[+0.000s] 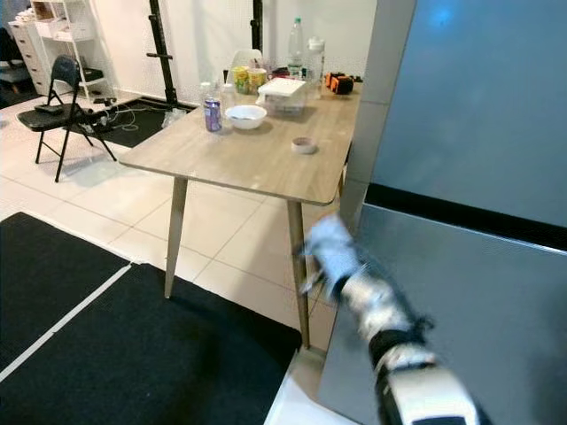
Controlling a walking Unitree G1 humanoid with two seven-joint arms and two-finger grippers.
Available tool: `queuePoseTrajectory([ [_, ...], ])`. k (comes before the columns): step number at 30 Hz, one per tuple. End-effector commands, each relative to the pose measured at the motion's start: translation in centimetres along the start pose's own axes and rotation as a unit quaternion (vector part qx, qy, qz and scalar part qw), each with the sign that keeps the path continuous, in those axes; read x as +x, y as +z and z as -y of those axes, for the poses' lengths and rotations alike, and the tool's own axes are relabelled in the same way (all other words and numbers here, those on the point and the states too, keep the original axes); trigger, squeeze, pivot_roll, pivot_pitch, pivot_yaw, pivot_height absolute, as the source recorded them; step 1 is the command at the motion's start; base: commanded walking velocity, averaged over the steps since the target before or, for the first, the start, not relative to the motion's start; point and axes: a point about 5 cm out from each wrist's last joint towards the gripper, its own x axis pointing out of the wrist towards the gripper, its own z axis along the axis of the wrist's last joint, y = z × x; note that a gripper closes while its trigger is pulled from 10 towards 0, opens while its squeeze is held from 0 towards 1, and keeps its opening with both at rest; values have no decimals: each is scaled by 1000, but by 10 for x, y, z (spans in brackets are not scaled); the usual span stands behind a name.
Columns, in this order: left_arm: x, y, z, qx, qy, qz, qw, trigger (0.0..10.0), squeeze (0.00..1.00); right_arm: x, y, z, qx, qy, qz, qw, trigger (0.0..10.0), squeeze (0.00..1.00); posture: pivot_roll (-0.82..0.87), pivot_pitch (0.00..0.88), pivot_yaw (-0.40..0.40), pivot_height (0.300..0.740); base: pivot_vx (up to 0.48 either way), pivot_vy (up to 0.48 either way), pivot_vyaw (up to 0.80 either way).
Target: Restocking fridge
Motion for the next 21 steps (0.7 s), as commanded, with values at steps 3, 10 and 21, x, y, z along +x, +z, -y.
queuePoseTrajectory([
  [3,0,-2,1,-6,1,1,1000,10000,0,-5,-43,-20,-51,51,-106,992,10000,0,-68,0,-7,740,0,0,0],
  [10,1,-6,4,15,6,-11,1000,10000,0,-40,-130,-32,105,-128,-214,963,10000,0,-61,0,-23,740,0,0,0],
  [21,-1,-11,-1,90,57,-30,994,10000,0,-110,-212,-54,205,-265,-313,889,10000,0,-83,0,-48,740,0,0,0],
])
